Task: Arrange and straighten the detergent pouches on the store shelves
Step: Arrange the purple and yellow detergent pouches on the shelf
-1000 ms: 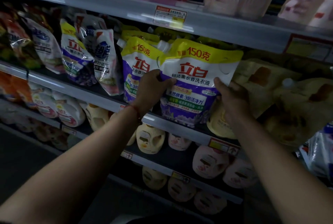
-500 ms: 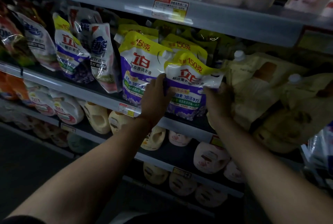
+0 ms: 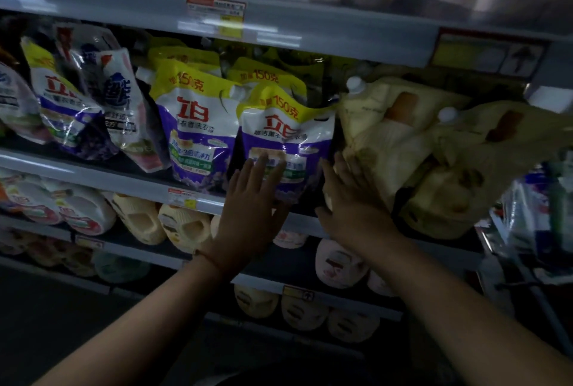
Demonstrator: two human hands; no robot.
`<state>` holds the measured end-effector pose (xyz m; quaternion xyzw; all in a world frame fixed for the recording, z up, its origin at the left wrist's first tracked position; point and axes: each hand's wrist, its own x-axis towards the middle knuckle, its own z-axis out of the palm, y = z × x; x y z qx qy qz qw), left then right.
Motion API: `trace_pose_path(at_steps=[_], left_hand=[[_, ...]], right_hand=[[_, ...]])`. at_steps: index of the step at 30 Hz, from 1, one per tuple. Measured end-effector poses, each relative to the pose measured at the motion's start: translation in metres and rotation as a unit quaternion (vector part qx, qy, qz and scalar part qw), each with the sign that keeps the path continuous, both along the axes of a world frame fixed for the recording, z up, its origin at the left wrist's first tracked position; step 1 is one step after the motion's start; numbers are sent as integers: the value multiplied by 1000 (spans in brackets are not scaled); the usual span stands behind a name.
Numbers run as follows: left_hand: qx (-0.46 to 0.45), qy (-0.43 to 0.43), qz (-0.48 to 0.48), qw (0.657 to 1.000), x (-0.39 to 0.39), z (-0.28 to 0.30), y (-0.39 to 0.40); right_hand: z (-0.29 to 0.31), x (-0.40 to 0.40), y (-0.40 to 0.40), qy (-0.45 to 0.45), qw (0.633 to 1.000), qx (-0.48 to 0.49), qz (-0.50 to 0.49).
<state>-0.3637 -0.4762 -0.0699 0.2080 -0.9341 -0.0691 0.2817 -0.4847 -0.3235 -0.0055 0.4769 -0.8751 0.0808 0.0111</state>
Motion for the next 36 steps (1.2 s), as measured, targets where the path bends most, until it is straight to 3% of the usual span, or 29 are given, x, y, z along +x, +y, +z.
trace_pose_path(at_steps=[5, 10, 17, 20, 25, 32, 36], left_hand=[[-53, -13, -60, 997, -38, 3, 44], [-143, 20, -120, 982, -85, -6, 83], [-282, 75, -31, 956, -150, -18, 107], [-309, 67, -20, 948, -159, -22, 96], [-321, 66, -28, 944, -166, -31, 81], [-291, 48, -74, 953, -162, -25, 81], [-252, 23, -71, 965, -152, -21, 85]], right_hand=[[-4, -17, 49, 0, 999, 40, -31], [-19, -32, 90, -58, 993, 26, -102], [-37, -70, 138, -20, 971, 19, -237], [-49, -91, 144, -5, 974, 14, -228], [-71, -108, 144, 40, 988, -46, -143], [-78, -126, 147, 61, 989, -98, -97], [-86, -114, 146, 25, 958, -216, -185]])
